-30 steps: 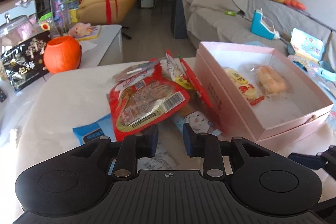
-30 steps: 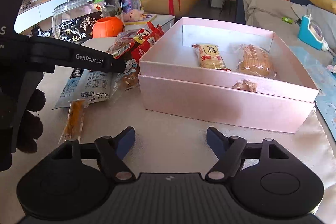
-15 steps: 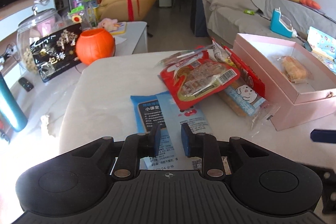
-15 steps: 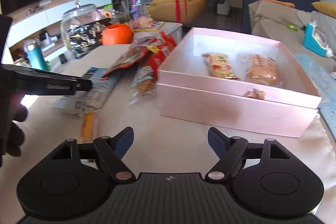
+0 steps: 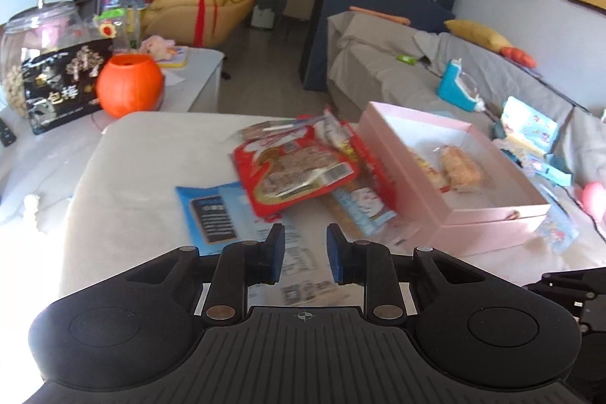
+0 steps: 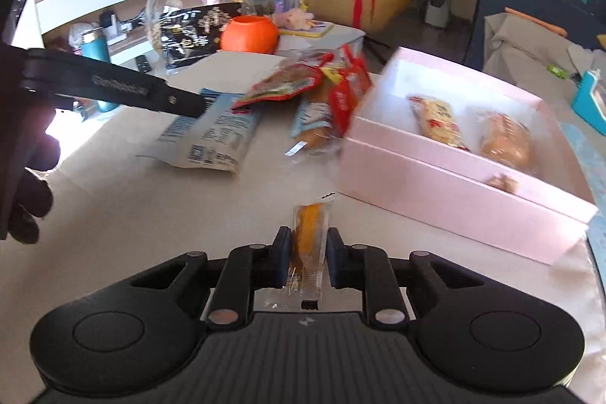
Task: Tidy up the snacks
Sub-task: 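Lift the orange stick snack with the right tool toward the pink box, then grasp the dog-print bread stick pack with the left tool while the right tool holds the orange snack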
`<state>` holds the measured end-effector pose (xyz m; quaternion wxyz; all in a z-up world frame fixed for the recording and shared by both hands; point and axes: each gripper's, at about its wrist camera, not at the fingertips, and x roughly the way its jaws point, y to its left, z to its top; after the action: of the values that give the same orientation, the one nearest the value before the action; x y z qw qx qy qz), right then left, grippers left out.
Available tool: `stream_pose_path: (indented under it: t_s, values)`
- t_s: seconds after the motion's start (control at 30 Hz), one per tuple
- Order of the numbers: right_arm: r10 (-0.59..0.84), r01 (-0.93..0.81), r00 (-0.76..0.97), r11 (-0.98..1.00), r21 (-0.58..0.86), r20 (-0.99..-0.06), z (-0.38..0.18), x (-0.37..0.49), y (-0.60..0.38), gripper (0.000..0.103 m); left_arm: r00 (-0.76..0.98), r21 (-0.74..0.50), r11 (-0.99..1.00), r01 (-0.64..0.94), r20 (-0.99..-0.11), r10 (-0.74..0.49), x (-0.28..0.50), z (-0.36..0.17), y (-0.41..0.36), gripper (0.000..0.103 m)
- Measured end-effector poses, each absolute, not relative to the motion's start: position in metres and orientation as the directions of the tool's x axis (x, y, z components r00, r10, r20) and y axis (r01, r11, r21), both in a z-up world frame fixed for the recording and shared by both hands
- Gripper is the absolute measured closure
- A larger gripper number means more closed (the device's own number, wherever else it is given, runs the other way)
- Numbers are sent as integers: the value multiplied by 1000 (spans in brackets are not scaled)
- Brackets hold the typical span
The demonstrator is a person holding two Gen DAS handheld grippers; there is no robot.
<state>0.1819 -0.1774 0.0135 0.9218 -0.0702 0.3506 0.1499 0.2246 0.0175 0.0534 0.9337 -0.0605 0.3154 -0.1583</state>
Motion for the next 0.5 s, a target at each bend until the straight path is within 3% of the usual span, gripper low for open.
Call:
stream_pose_path:
  t_s: [0.17,0.3,0.4,0.5]
  values:
    - [130,-191,749,981,-25,-650,10,183,-234,84,724,-226,921,317,-569,-389,238,51,-17,76]
    - [164,-147,747,986,80,-645,0,188,-262,83,715,-202,934,294,-602,-355,262,47,-38,76]
    - [158,-153,761,986,63,-630,-6,186,-259,79,717,-121,952,280,-633,-292,278,44,-57,74]
    - [169,-181,758,982,46,-630,-6,185,-253,68,728,-22,966,259,-653,-210,290,37,-72,71]
